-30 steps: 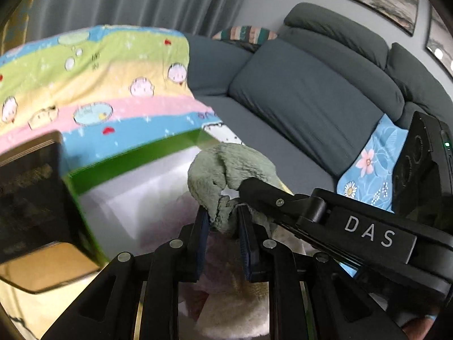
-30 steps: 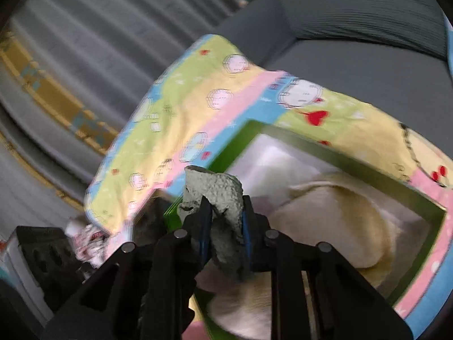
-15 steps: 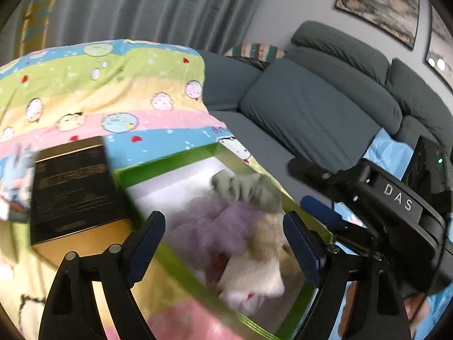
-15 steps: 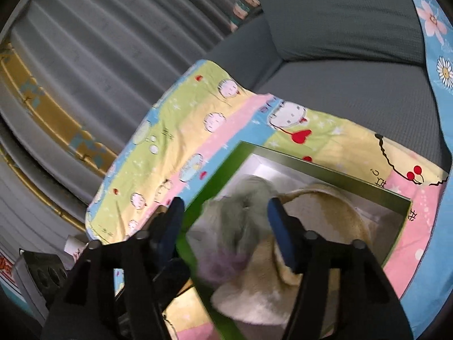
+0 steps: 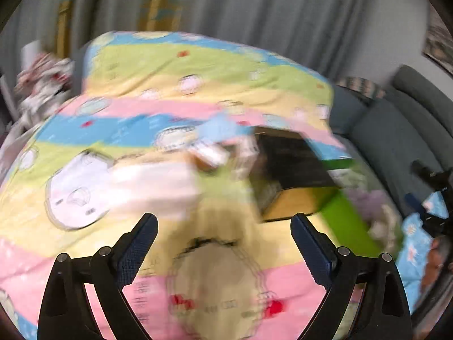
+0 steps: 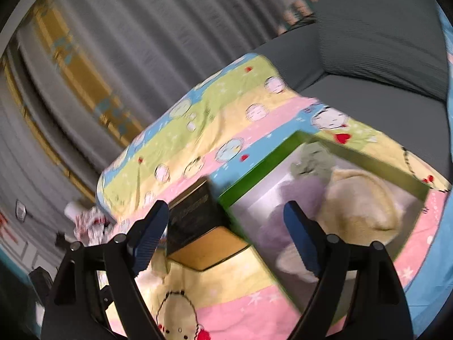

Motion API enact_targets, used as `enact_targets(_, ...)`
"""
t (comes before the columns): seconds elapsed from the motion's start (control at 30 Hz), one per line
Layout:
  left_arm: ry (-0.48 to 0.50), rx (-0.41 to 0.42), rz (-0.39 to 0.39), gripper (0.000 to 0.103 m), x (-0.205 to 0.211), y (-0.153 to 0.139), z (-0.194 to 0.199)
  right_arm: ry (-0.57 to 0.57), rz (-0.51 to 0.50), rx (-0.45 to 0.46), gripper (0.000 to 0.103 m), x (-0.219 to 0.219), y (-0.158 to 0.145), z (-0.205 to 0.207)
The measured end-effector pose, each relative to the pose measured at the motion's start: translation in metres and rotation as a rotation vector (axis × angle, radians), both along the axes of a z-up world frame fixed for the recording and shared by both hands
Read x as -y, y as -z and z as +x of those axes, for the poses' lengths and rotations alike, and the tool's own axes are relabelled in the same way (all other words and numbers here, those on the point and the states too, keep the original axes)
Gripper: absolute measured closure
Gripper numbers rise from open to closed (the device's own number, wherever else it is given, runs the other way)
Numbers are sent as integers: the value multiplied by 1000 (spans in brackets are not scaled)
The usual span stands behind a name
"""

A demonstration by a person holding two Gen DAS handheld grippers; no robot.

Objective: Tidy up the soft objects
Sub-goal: 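Move the right gripper to the small white-and-blue medicine box, then grasp the small white-and-blue box with the right gripper and lift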

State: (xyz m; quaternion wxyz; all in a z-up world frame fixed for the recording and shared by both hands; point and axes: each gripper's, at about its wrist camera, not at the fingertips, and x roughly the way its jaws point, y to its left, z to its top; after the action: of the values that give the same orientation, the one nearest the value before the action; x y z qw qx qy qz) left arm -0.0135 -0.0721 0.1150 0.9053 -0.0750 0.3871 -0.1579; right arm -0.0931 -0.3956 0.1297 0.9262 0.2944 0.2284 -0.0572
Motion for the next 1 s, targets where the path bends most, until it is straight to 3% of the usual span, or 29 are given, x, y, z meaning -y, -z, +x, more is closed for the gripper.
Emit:
enact_targets(0.23,-142,-124,-49,8,-70,61,22,-171,-135,-103,25,-89,3,56)
enact_targets(0.47,-176,-149,-71,8,-102,62,30,-403,-438,-271,43,-191,14,151)
enact_targets(0.53,-199,-150,-82,8,-112,61,30,-454,-567,-339,48,-210,24,175)
enact_targets(0.63,-215,-148,-81,8,-121,61,29,-493,-677,-404,53,-223,34,198)
enact_targets(0.8,-214,-178,-141,8,-132,62,34,-569,-763,-501,53,-236,55,232)
enact_targets(0.9,-208,-181,-150,8,-133,62,34,-576,-745,-541,56,-240,67,245)
enact_targets(0.93,-208,-178,-148,8,-133,61,34,-585,-729,-555,63,-240,72,248)
enact_targets(1.0,-201,-170,-144,8,-132,60,33,-585,-709,-563,64,-241,78,254)
